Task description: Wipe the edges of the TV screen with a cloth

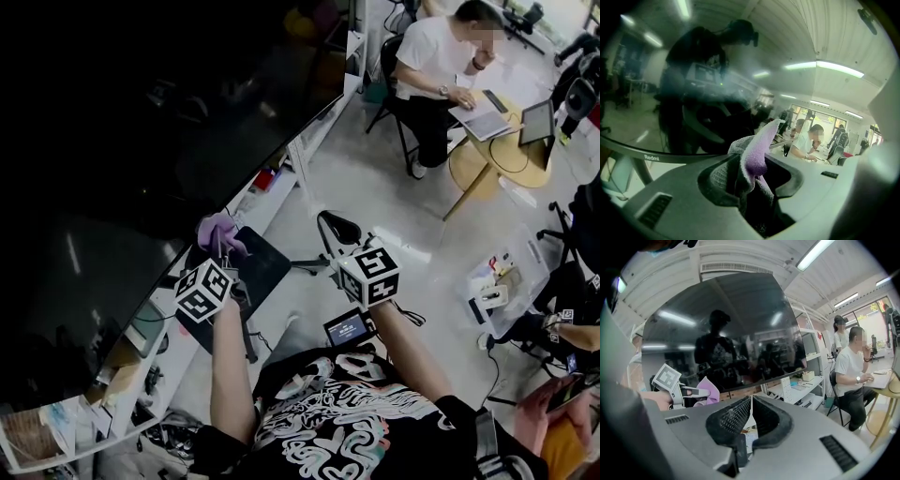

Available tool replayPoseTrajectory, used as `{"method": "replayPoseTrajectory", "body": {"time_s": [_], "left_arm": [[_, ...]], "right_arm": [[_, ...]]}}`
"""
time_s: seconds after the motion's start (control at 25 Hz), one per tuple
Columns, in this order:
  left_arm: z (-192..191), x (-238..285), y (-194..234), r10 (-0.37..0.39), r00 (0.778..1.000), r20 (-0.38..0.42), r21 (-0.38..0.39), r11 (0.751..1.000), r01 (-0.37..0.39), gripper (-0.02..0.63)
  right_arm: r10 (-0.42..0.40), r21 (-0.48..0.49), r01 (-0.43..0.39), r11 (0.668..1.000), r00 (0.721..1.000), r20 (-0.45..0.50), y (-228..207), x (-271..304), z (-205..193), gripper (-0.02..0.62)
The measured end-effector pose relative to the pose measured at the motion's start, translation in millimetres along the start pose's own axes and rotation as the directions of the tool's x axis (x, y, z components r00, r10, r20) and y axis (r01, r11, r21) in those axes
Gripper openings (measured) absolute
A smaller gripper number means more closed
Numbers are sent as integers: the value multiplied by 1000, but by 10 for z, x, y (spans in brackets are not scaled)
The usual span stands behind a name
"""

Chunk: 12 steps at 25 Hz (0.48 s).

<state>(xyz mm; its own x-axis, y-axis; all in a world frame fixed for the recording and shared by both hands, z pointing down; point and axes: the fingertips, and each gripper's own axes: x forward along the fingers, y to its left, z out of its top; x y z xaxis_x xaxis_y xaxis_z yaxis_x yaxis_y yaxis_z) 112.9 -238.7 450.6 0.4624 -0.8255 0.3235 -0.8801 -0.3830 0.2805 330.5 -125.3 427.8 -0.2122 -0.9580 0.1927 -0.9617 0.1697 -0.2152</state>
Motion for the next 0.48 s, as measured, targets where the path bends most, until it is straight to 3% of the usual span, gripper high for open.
{"method": "replayPoseTrajectory", "body": {"time_s": [0.48], "left_arm": [[-6,117,-122,-27,1000,-7,-3,1000,27,153]], "right_arm": [[-32,-103,32,994,999,4,-183,259,241,35]]}}
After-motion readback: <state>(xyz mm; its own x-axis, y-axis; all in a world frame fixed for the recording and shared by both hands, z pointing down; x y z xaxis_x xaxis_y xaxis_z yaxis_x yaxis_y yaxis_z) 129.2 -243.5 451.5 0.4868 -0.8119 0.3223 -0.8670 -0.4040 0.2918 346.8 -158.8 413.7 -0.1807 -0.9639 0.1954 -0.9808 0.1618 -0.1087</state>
